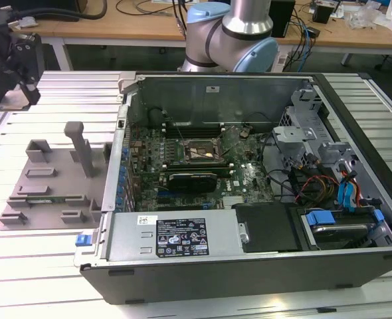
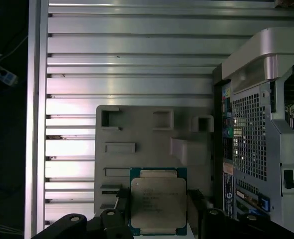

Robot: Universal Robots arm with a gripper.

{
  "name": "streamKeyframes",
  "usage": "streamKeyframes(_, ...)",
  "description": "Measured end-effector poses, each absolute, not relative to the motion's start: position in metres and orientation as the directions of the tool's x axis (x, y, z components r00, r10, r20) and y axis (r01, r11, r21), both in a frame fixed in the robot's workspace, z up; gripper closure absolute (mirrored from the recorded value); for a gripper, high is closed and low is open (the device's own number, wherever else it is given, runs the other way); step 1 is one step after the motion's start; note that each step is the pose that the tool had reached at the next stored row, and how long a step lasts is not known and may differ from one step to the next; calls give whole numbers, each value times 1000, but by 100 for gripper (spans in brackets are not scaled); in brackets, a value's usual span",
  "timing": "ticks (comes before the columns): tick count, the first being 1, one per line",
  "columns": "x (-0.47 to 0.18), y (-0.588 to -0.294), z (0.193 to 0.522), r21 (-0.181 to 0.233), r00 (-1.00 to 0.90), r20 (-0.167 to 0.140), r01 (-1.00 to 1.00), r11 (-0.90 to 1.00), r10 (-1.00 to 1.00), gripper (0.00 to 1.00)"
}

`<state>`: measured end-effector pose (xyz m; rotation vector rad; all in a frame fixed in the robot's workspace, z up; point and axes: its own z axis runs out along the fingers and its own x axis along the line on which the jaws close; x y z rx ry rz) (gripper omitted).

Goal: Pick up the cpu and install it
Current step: 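Pick up the cpu and move it towards the insertion slot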

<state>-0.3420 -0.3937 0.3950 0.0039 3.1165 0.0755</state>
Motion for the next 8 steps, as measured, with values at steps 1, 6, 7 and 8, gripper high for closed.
streamKeyframes(1,-339,-394,395,48,-1000,-24,2,999,3,45)
streamKeyframes(6,-332,-394,395,48,-1000,-24,2,999,3,45)
streamKeyframes(7,-331,-394,395,48,-1000,-24,2,999,3,45)
streamKeyframes(8,-329,-394,395,48,-1000,-24,2,999,3,45)
